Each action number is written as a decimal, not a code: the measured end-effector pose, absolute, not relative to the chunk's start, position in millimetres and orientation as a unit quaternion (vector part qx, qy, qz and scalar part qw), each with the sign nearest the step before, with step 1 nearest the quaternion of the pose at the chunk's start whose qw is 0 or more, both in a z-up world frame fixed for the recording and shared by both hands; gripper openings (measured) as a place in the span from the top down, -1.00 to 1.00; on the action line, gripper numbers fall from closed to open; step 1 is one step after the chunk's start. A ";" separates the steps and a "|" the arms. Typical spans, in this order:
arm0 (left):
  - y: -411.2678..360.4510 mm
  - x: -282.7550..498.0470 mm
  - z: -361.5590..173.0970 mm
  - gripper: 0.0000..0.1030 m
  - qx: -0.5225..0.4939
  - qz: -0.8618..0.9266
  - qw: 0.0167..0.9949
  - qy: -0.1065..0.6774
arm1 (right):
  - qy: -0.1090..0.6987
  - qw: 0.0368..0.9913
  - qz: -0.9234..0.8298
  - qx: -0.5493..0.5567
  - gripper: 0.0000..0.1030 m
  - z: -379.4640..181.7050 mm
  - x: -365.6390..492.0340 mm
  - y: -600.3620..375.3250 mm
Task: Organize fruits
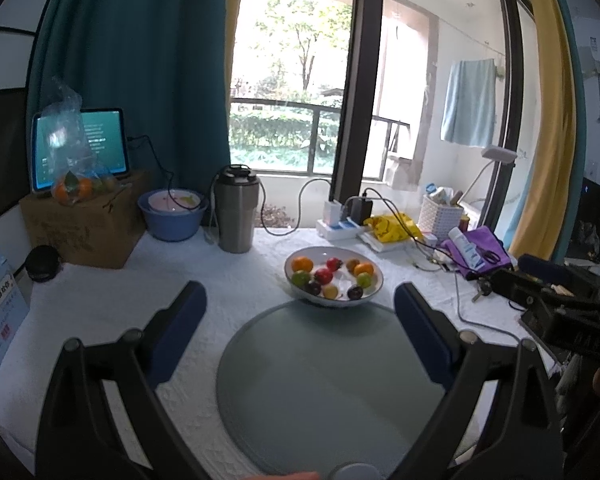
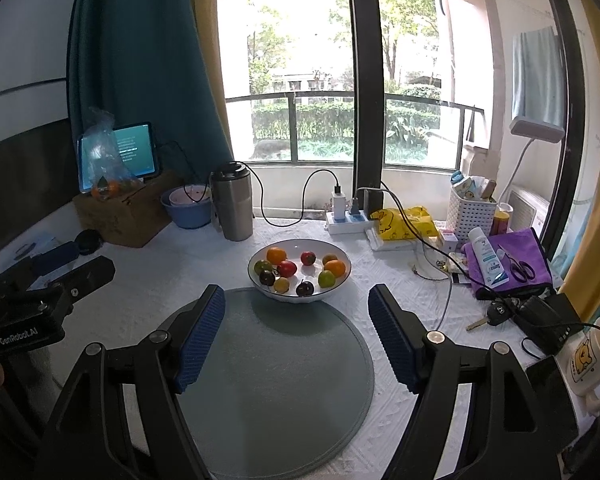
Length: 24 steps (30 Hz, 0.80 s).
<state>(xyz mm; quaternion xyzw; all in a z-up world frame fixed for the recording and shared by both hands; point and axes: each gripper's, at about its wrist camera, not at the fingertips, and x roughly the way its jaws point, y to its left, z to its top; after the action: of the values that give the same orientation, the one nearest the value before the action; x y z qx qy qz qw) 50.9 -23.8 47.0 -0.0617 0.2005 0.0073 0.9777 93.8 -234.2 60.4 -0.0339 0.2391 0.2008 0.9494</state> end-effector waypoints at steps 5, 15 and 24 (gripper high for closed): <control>-23.8 53.6 46.0 -0.86 -0.060 0.008 0.978 0.198 | 0.242 0.949 0.199 -0.033 -0.50 58.1 99.4 -235.8; -24.1 59.2 46.5 -0.86 -0.059 0.011 0.981 0.184 | 0.243 0.949 0.198 -0.031 -0.50 57.0 105.5 -237.2; -23.0 63.9 45.9 -0.86 -0.061 0.010 0.981 0.182 | 0.243 0.949 0.197 -0.031 -0.50 57.2 108.6 -237.3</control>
<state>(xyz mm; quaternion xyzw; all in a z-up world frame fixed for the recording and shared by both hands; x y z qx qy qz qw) 63.9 -23.0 45.9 -0.0614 0.1824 0.0100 0.9813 108.6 -237.3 57.2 -0.0310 0.2427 0.1974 0.9493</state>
